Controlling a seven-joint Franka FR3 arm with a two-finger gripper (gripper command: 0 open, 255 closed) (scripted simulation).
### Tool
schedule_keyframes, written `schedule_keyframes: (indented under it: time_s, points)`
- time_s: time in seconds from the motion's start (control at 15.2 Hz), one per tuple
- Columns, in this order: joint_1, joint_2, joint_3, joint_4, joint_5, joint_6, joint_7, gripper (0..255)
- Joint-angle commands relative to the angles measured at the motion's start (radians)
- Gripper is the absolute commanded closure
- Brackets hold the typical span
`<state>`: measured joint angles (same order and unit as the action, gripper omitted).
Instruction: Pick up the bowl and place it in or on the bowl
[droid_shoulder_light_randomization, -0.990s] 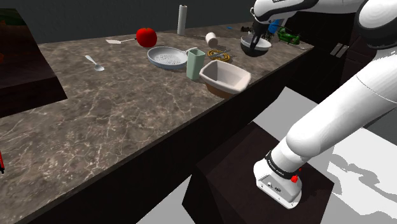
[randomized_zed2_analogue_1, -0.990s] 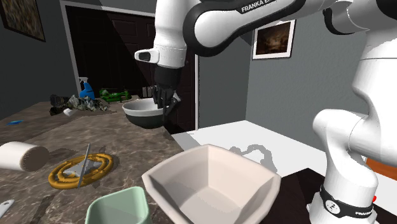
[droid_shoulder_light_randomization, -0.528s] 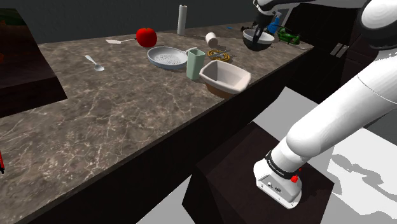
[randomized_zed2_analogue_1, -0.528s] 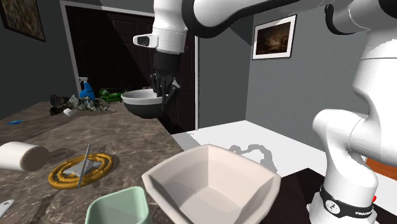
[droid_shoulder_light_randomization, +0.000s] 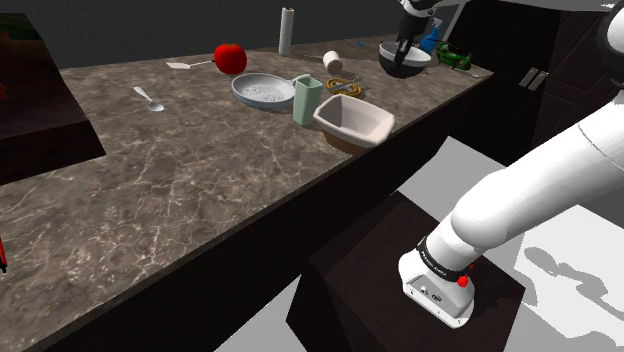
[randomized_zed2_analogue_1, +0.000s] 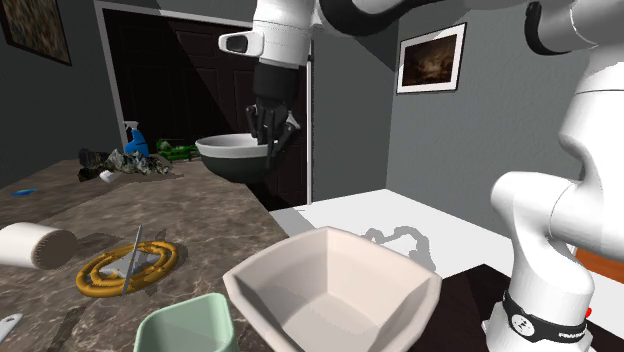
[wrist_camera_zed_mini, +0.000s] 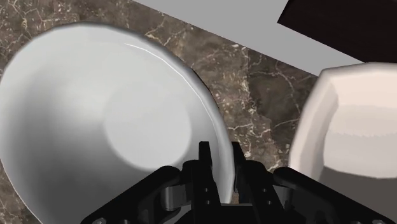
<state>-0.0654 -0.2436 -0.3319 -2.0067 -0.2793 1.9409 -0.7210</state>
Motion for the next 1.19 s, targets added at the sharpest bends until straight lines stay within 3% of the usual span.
schedule_keyframes:
  time_s: [0.0,0.53,1.12]
  points:
    - [0.014,-0.045,0.036,-0.036,-0.013,-0.019,0.054,255]
    - [0.067,-0.193,0.181,-0.158,-0.017,-0.093,0.243,255]
    - [0.141,-0.279,0.352,-0.209,0.041,-0.184,0.447,255]
